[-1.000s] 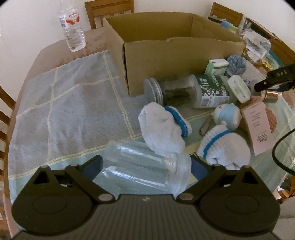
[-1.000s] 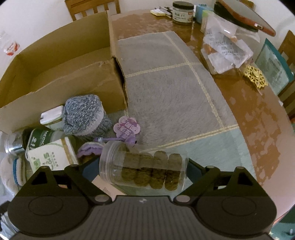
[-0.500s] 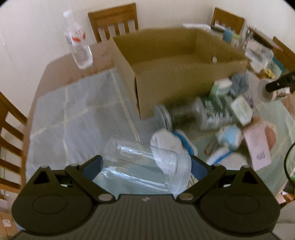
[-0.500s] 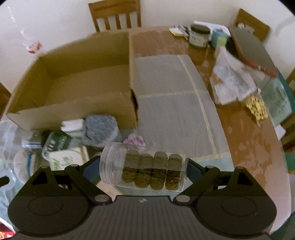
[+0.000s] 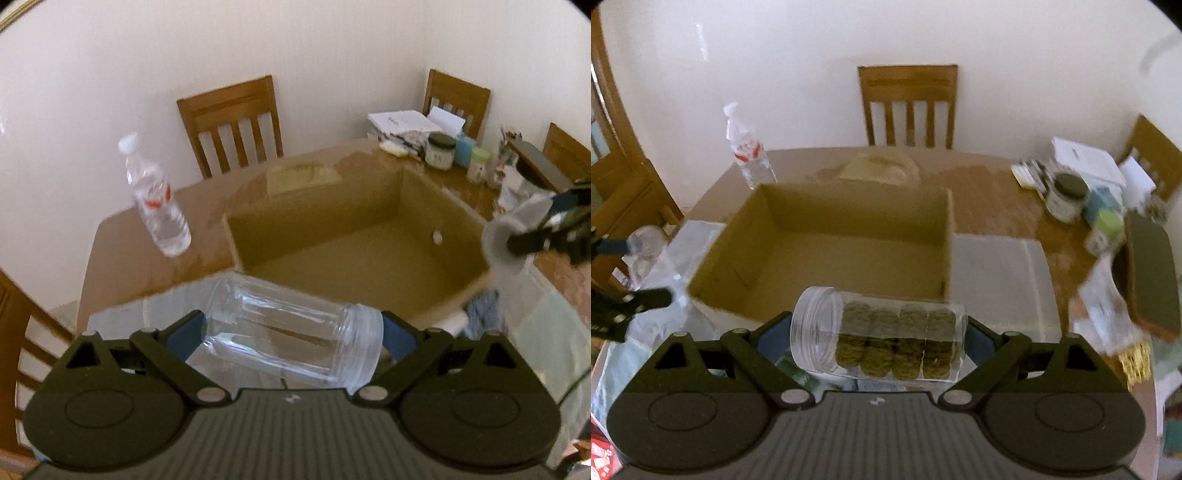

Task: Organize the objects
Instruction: 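Carry the cup with the left gripper into the box while the right gripper drops the cookie jar in, then withdraw both open grippers from the box back over the table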

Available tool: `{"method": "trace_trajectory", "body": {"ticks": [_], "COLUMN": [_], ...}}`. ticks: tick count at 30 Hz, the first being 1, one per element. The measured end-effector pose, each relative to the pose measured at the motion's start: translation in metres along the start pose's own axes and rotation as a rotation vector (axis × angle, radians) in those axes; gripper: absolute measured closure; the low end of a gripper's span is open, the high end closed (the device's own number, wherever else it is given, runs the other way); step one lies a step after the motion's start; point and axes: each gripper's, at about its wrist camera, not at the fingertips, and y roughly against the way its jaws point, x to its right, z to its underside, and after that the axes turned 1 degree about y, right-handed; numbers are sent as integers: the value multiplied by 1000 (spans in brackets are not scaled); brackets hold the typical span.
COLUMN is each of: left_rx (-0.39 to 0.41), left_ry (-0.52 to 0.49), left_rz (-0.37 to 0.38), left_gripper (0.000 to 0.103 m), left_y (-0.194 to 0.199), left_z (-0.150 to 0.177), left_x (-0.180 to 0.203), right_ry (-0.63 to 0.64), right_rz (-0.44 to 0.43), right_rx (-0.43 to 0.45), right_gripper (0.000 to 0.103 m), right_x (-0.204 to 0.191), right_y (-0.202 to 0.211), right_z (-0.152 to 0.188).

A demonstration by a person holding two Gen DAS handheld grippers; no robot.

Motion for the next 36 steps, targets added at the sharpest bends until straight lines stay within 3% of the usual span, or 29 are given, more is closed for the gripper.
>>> {"method": "trace_trajectory", "body": {"ticks": [6, 18, 23, 36], "left_rx": [-22, -103, -98, -65], "left_ry": [35, 94, 119, 129], "left_rz": [31, 28, 9, -14], "left_gripper": [5, 4, 3, 2], "left_y": [-36, -91, -91, -71], "left_z": [-25, -28, -33, -33], "left_x": [10, 21, 17, 13], "right_ry": [49, 134, 127, 101], "right_rz": [-38, -46, -49, -41], "right_rx": [-32, -76, -52, -24], "right_gripper": [7, 7, 0, 0], "right_x": [-9, -15, -11, -5], "right_y": [-30, -57, -57, -48], "right_z": [-12, -10, -15, -19]}}
